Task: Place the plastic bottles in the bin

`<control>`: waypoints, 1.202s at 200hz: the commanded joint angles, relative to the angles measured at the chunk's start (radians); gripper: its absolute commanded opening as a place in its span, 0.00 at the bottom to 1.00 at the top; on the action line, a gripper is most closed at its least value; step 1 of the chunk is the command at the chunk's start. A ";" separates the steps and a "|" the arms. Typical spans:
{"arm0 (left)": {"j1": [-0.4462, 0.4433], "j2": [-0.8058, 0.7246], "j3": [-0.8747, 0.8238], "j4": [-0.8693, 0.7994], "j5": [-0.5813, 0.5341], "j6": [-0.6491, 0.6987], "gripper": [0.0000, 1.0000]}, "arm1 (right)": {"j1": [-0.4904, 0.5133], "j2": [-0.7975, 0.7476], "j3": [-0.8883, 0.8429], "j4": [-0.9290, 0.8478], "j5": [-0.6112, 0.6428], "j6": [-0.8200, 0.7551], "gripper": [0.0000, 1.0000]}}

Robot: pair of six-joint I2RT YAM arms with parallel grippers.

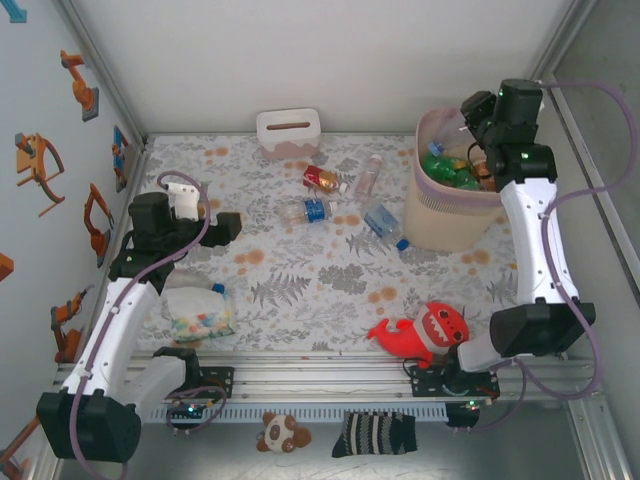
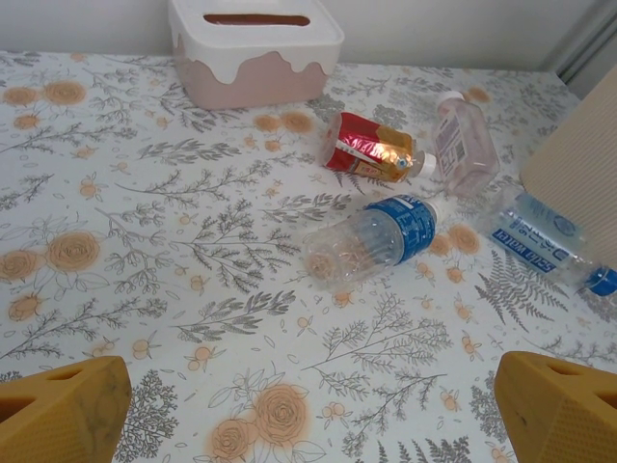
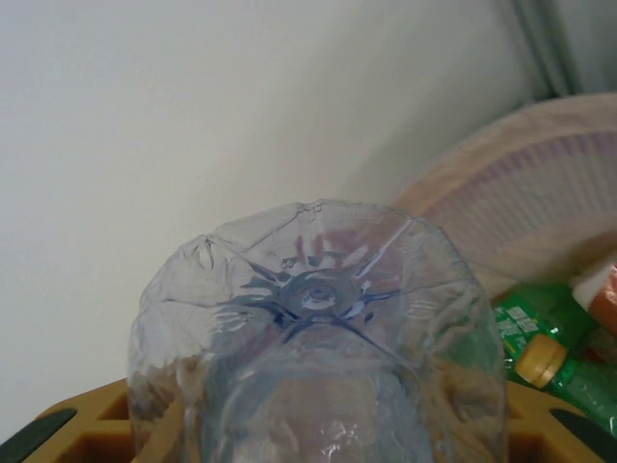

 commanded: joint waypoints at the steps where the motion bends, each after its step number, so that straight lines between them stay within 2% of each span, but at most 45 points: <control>1: -0.004 -0.019 0.024 -0.008 -0.001 0.016 0.96 | -0.021 0.031 -0.030 0.035 0.159 0.280 0.43; 32: -0.004 -0.016 0.025 -0.007 0.002 0.016 0.96 | -0.038 0.083 -0.064 0.023 0.194 0.484 0.42; 82: -0.004 -0.019 0.024 -0.010 -0.004 0.017 0.96 | -0.063 0.177 -0.089 0.030 0.173 0.703 0.43; 143: -0.004 -0.017 0.022 -0.013 -0.012 0.019 0.96 | -0.081 0.258 -0.087 0.039 0.208 0.773 0.44; 163: -0.004 -0.010 0.022 -0.011 -0.012 0.020 0.96 | -0.088 0.280 -0.074 0.037 0.202 0.771 0.50; 193: -0.004 0.001 0.026 -0.013 -0.009 0.021 0.96 | -0.094 0.295 -0.045 -0.011 0.191 0.768 0.66; 240: -0.004 -0.002 0.027 -0.012 -0.017 0.023 0.96 | -0.094 0.268 0.018 -0.115 0.200 0.721 0.73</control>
